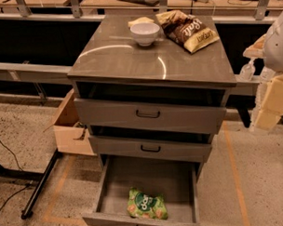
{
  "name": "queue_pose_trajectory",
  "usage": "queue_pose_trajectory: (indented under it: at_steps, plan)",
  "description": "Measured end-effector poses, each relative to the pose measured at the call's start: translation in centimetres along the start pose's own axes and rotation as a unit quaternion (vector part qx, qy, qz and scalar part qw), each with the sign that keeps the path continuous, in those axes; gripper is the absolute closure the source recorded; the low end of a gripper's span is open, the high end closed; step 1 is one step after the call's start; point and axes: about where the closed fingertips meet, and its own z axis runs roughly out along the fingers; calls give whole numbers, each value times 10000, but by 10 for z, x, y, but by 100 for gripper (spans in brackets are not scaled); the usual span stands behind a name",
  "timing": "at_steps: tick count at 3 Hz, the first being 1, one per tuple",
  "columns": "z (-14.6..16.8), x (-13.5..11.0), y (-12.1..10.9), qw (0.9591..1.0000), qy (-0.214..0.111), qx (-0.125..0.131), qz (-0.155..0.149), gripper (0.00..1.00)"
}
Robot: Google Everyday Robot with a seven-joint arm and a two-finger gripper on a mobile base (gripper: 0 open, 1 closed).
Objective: Pick green rice chip bag from bottom drawer and place on counter
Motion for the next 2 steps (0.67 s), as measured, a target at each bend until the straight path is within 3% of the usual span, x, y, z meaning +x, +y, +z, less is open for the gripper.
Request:
queue_pose_trajectory:
  at_steps: [2]
  plan:
    - [15, 1, 0, 9997, -160, 86, 134, 0]
